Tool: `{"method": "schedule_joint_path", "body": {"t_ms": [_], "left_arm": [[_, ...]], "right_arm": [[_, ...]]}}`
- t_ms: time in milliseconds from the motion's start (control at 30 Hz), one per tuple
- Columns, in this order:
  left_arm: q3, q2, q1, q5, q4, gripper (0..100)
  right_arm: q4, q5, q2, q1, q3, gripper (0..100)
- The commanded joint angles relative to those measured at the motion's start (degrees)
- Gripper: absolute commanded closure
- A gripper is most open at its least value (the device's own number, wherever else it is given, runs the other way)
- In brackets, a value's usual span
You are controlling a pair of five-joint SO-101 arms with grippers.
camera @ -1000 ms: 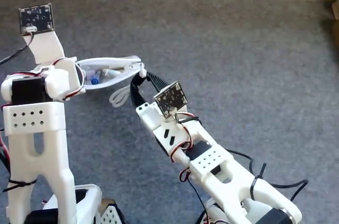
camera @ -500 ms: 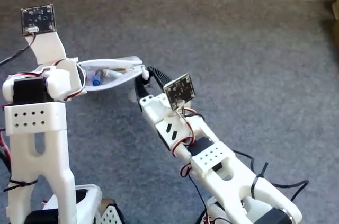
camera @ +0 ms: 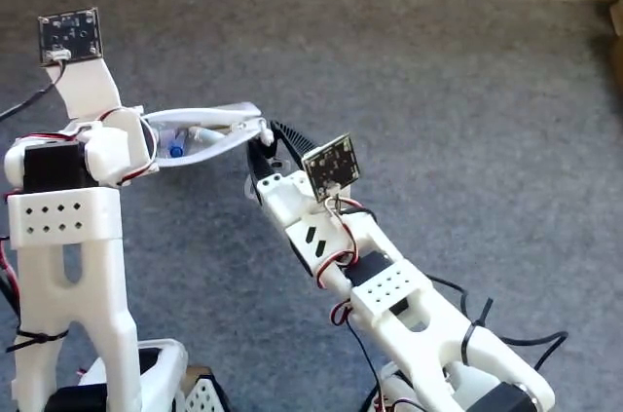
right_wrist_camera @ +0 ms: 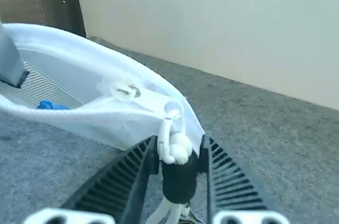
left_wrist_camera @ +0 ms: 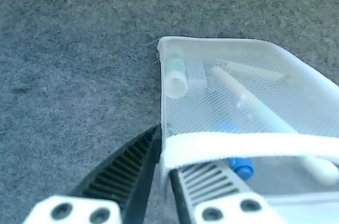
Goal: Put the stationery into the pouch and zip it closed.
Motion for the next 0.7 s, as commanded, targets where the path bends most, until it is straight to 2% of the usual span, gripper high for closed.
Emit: {"method": "schedule_joint_path", "body": {"t_ms": [0, 233, 433, 667], "left_arm": [[0.6, 0.2, -0.7, -0.3, -1.0, 99], [0.6, 0.2, -0.7, -0.4, -1.0, 99], [0.7, 0.2, -0.7, -0.4, -1.0, 99], [0.7, 0.2, -0.8, -0.4, -1.0, 99]], "right_arm": [[-0.8, -0.4, -0.8, 0.6, -3.6, 88.2], [-0.7, -0.4, -0.8, 0.7, -3.2, 88.2], [5.4, -0.4, -1.2, 0.6, -2.9, 88.2], [6.0, -0.4, -1.2, 0.7, -2.7, 88.2]]}}
